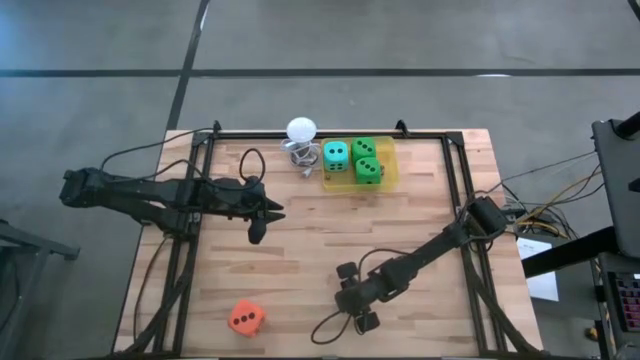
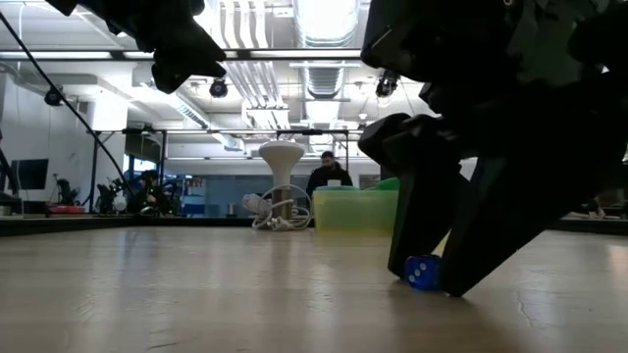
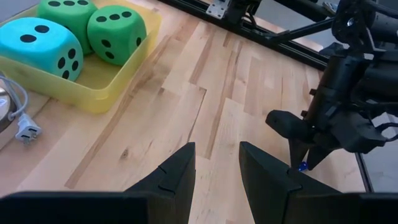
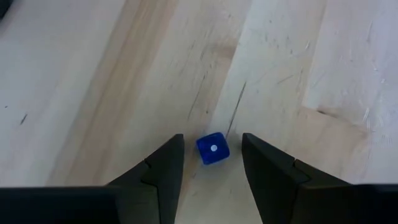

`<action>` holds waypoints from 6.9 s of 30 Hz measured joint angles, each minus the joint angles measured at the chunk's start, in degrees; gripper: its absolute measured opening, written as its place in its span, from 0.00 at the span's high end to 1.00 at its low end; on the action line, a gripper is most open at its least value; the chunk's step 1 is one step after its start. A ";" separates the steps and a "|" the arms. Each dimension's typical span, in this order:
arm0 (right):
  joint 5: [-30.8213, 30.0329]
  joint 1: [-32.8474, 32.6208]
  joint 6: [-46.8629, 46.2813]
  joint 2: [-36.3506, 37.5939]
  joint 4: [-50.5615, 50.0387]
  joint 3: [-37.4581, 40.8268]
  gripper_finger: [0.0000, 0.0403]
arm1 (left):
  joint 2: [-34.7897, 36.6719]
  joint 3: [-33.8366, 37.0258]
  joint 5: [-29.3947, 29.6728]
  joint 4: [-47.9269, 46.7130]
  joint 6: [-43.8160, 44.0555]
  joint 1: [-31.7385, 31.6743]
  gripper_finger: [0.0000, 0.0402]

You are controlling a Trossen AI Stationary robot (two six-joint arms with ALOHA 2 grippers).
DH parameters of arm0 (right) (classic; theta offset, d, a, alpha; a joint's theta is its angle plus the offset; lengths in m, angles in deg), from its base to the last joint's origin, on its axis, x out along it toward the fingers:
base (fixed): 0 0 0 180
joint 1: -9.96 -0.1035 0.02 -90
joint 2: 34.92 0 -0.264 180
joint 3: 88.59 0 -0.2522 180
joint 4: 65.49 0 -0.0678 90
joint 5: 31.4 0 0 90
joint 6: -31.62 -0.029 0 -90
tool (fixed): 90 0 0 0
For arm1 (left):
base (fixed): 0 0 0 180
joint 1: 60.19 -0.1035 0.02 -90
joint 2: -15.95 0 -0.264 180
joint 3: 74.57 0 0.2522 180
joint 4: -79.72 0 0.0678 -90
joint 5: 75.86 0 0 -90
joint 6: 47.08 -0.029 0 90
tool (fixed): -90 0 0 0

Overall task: Pick & Place Dice
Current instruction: Put the small blue dice into the yellow bin, then put the large orange dice into the yellow bin

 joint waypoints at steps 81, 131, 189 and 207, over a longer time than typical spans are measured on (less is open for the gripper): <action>9.76 68.11 8.64 41.26 -5.72 25.91 0.90 | 0.02 -0.52 -8.00 -2.71 -2.21 -0.02 0.68; 6.66 61.09 9.97 43.47 -23.36 14.38 0.58 | -8.41 -9.11 -6.01 -11.72 -5.16 21.49 0.68; -12.13 28.44 -8.11 42.84 -19.17 15.44 0.67 | -52.03 -36.70 15.47 -43.31 15.47 54.86 0.56; -8.41 27.68 -7.26 42.84 -13.08 15.64 0.67 | -52.63 -27.49 36.64 -36.48 0.75 39.78 0.69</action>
